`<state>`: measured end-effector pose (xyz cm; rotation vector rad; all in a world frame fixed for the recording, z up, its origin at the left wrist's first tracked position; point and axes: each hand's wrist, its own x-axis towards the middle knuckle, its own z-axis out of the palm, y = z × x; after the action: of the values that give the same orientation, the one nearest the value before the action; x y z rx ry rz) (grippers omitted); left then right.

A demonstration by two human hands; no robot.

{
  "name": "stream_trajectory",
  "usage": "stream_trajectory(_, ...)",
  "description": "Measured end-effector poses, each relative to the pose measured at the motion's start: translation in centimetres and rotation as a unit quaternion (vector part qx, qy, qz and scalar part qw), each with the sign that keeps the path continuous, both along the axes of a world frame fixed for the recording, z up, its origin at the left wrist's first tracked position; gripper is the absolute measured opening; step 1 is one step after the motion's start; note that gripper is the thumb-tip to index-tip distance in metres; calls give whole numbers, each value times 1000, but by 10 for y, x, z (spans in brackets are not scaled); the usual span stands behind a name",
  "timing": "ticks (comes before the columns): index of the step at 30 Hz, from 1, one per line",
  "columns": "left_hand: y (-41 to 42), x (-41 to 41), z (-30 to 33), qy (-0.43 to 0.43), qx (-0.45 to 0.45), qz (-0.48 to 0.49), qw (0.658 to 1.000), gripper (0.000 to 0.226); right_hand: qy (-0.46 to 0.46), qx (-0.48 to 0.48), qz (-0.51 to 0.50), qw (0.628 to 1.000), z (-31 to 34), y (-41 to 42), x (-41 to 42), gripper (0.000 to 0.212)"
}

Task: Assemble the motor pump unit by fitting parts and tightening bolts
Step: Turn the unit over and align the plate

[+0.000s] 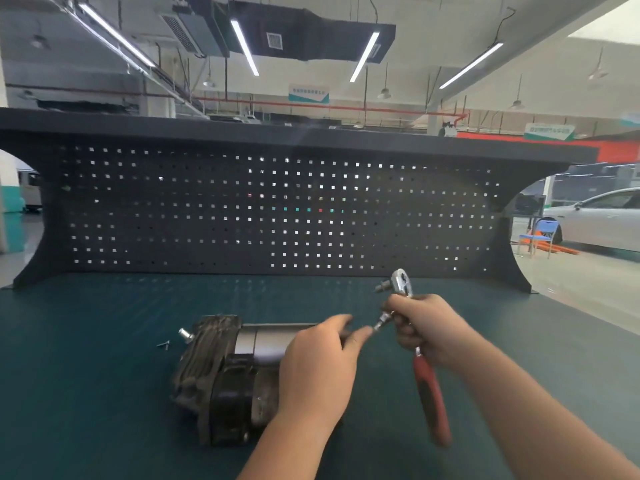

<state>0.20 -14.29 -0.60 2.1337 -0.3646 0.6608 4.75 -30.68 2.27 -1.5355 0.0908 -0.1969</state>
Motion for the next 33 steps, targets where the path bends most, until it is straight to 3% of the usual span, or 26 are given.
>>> stream_trajectory(2, 2, 4, -3, -13, 20, 32, 999, 37, 69, -81, -43, 993, 5, -27, 22, 23)
stream_trajectory(5, 1, 8, -7, -31, 60, 48, 997, 40, 150, -271, -79, 948, -5, -63, 50, 24)
stream_trajectory(8, 0, 13, -11, -50, 28, 28, 998, 33, 189, -337, -83, 919, -28, -77, 72, 16)
stream_trajectory(12, 2, 16, -15, -64, -1, 15, 998, 32, 201, -424, -67, 880, -44, -80, 87, 9)
stream_trajectory(16, 4, 17, -11, -22, -48, -10, 999, 31, 134, -506, -102, 846, -23, -72, 83, 36)
stream_trajectory(18, 7, 17, -6, -4, -83, -20, 996, 24, 63, -438, -97, 892, -8, -56, 67, 41)
stream_trajectory(21, 14, 17, 1, 5, -96, -34, 995, 30, 62, -134, 38, 988, 6, -21, 25, 42)
stream_trajectory(23, 18, 18, 4, 32, -96, -63, 993, 37, 105, 73, 181, 975, 11, 5, -4, 28)
stream_trajectory(25, 22, 20, 5, 66, -113, -105, 986, 37, 112, 167, 288, 936, 10, 26, -23, 20)
stream_trajectory(29, 36, 18, 7, 86, -144, -174, 970, 17, 91, 226, 353, 904, -2, 45, -39, 19)
stream_trajectory(33, 42, 16, 8, 114, -140, -210, 961, 22, 107, 246, 358, 894, -6, 39, -42, 25)
